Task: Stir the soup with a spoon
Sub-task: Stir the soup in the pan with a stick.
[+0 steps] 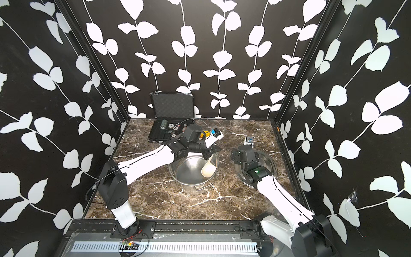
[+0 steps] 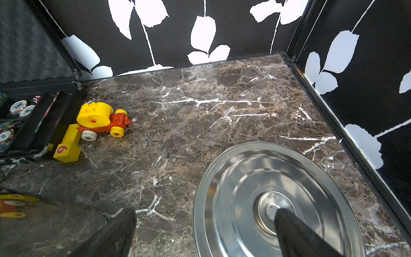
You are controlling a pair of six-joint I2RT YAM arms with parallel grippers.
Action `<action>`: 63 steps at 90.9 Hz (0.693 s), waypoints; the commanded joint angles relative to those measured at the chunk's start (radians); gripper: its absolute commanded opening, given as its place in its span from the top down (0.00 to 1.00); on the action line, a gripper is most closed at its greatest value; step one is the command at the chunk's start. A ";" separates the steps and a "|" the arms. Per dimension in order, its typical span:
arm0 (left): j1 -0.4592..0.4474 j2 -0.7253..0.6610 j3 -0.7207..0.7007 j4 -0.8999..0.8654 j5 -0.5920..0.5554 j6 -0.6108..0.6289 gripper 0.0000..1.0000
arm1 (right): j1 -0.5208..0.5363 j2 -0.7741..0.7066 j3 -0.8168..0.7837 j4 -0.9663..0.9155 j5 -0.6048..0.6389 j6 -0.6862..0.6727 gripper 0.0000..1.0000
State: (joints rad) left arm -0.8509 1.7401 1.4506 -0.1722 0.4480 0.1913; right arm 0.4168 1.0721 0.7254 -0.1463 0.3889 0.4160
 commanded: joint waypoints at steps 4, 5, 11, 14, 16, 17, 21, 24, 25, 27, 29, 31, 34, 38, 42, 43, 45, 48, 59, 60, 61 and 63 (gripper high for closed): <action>-0.037 -0.126 -0.076 -0.066 0.028 0.084 1.00 | -0.005 0.001 -0.006 0.031 0.015 0.009 0.01; -0.039 -0.133 -0.084 -0.069 0.026 0.087 1.00 | -0.005 0.002 -0.004 0.031 0.014 0.009 0.01; -0.046 -0.171 -0.129 -0.088 0.015 0.099 1.00 | -0.004 0.011 -0.001 0.033 0.011 0.009 0.01; -0.047 -0.191 -0.151 -0.098 0.009 0.103 1.00 | -0.005 0.014 0.002 0.033 0.009 0.009 0.01; -0.048 -0.204 -0.165 -0.110 0.004 0.108 1.00 | -0.004 0.017 0.004 0.034 0.009 0.008 0.01; -0.049 -0.211 -0.171 -0.116 0.003 0.110 1.00 | -0.004 0.018 0.004 0.034 0.008 0.008 0.01; -0.048 -0.237 -0.196 -0.143 -0.005 0.120 1.00 | -0.005 0.021 0.007 0.035 0.006 0.007 0.01; -0.050 -0.257 -0.212 -0.161 -0.009 0.126 1.00 | -0.005 0.025 0.009 0.038 0.006 0.007 0.01; -0.050 -0.263 -0.218 -0.166 -0.011 0.128 1.00 | -0.005 0.026 0.010 0.038 0.005 0.007 0.01; -0.050 -0.279 -0.230 -0.177 -0.014 0.132 1.00 | -0.007 0.028 0.012 0.040 0.004 0.007 0.01; -0.050 -0.292 -0.241 -0.189 -0.018 0.137 1.00 | -0.005 0.032 0.013 0.040 0.003 0.007 0.01; -0.051 -0.302 -0.253 -0.198 -0.022 0.140 1.00 | -0.004 0.034 0.015 0.042 0.002 0.009 0.01; -0.050 -0.330 -0.268 -0.208 -0.033 0.148 1.00 | -0.005 0.037 0.016 0.044 0.001 0.010 0.01; -0.050 -0.355 -0.284 -0.225 -0.052 0.162 1.00 | -0.005 0.042 0.020 0.045 -0.004 0.012 0.01; -0.050 -0.381 -0.299 -0.242 -0.081 0.177 1.00 | -0.005 0.048 0.023 0.046 -0.008 0.014 0.01; -0.049 -0.386 -0.303 -0.247 -0.091 0.183 1.00 | -0.005 0.049 0.025 0.046 -0.009 0.015 0.01; -0.049 -0.399 -0.308 -0.254 -0.113 0.190 1.00 | -0.004 0.053 0.027 0.046 -0.011 0.017 0.01; -0.046 -0.414 -0.318 -0.261 -0.143 0.207 1.00 | -0.005 0.056 0.030 0.045 -0.013 0.019 0.01; 0.004 -0.452 -0.342 -0.252 -0.189 0.227 1.00 | -0.004 0.063 0.039 0.042 -0.020 0.024 0.01; 0.012 -0.454 -0.344 -0.249 -0.188 0.226 1.00 | -0.004 0.063 0.040 0.040 -0.020 0.024 0.01; 0.019 -0.456 -0.346 -0.246 -0.187 0.225 1.00 | -0.004 0.064 0.042 0.039 -0.021 0.024 0.01; 0.036 -0.459 -0.349 -0.239 -0.185 0.224 1.00 | -0.005 0.063 0.045 0.036 -0.023 0.023 0.01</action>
State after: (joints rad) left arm -0.8787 1.3209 1.1240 -0.4072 0.3168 0.3786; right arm 0.4168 1.1309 0.7338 -0.1364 0.3752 0.4240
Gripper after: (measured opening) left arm 0.095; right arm 0.989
